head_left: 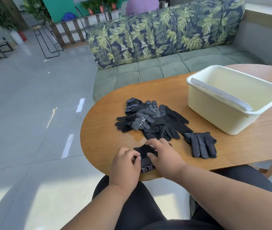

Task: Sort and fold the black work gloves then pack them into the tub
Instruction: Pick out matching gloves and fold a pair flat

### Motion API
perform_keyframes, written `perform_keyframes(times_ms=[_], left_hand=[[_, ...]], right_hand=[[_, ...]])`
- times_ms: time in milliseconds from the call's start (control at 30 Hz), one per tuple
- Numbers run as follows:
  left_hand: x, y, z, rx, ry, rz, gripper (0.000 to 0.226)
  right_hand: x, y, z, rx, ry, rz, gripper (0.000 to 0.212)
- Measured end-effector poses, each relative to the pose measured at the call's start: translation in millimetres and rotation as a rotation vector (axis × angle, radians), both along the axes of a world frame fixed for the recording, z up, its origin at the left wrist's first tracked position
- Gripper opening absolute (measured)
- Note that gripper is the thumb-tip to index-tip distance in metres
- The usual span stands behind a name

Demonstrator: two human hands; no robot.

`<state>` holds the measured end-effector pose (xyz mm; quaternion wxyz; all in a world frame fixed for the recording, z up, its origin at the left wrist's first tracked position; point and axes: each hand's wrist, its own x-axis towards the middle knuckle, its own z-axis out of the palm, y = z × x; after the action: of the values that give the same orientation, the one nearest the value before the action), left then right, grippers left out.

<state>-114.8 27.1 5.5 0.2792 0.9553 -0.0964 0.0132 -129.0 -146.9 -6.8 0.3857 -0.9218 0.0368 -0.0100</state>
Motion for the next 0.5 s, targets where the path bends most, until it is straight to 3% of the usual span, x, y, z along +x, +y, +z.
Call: perform_keyframes(times_ms=[167, 267, 400, 500], left_hand=[[-5.7, 14.2, 1.8, 0.176, -0.011, -0.261, 0.045], [-6.8, 18.4, 4.3, 0.279, -0.035, -0.312, 0.065], [-5.4, 20.3, 6.7, 0.323, -0.038, -0.329, 0.073], [-2.9, 21.7, 5.1, 0.311, -0.030, -0.322, 0.073]], right_hand=[[-10.4, -6.6, -4.5, -0.085, -0.019, 0.046, 0.028], [-17.5, -11.2, -0.7, -0.161, 0.003, 0.088, 0.044], [-26.5, -17.7, 6.3, -0.286, 0.041, 0.214, 0.080], [-26.8, -19.8, 3.4, -0.412, 0.059, 0.257, 0.078]])
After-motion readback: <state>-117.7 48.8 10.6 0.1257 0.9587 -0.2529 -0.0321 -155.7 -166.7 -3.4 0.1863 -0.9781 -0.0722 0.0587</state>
